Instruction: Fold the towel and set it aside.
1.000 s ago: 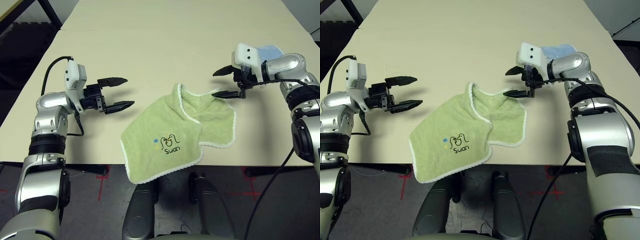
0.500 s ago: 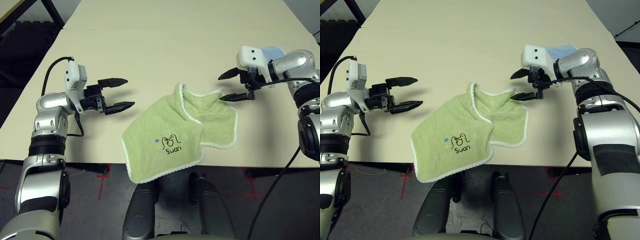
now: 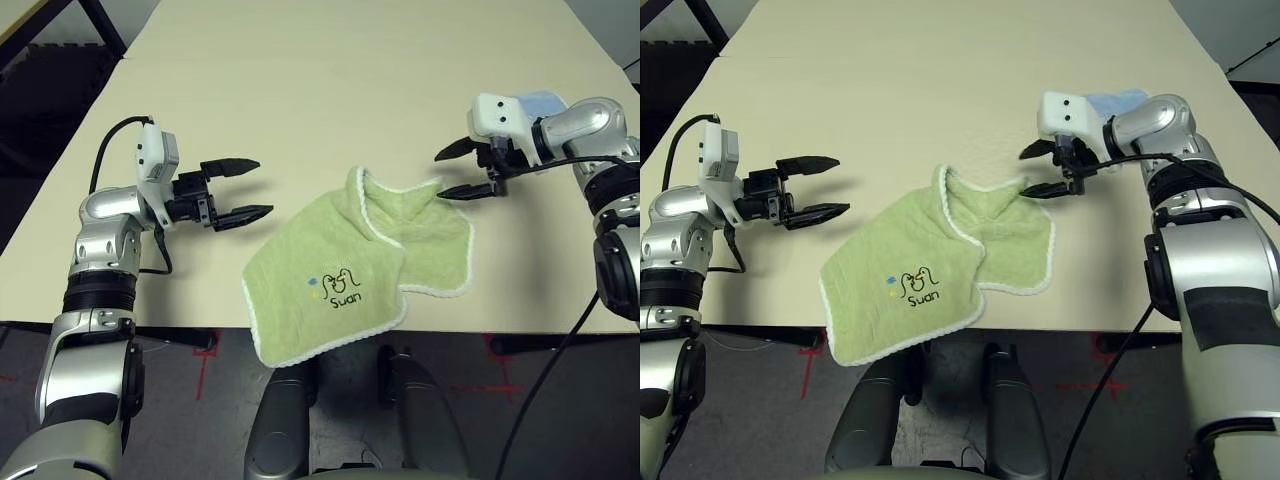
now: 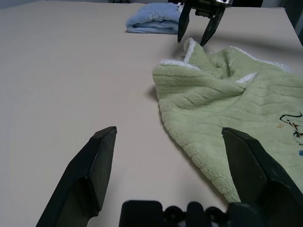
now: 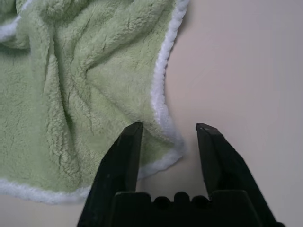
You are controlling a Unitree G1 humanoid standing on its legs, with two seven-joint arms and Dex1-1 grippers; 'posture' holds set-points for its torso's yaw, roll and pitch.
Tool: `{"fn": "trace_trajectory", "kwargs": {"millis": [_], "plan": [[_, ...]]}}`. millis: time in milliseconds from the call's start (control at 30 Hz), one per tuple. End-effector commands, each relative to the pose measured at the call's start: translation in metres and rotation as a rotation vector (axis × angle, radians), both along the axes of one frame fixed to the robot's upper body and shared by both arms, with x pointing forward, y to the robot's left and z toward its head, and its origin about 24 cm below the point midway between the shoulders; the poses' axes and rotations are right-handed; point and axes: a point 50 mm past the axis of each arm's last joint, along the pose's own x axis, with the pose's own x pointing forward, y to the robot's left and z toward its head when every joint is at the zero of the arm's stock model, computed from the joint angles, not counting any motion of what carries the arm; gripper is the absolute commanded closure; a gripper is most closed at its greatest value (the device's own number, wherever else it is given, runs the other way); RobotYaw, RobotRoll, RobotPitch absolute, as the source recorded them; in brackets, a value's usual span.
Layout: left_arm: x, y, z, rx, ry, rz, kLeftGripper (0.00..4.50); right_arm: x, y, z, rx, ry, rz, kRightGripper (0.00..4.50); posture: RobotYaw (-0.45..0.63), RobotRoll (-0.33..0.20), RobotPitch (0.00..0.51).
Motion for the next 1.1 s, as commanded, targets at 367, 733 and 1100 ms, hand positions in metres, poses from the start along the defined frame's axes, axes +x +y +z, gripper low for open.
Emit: {"fn": "trace_trajectory", "kwargs": {"millis": [367,733,1100], "plan": [[-0.002,0.0,-0.004,0.007,0.016,0.006,0.0,0.0,-0.011,0.019,0.232,-0.221,-0.054,4.47,0.12,0.0,0.236],[0.007,-0.011,0.002,-0.087,0.038,0.038,0.0,0.001,-0.014,0.028,0.41,-0.41,-0.113,4.47,0.08,0.0,0.23],[0.015,-0.042,0.012,-0.167,0.08,0.002,0.0,0.004,0.023,0.078,0.828,-0.494,-0.017,4.47,0.07,0.0,0.231]]}}
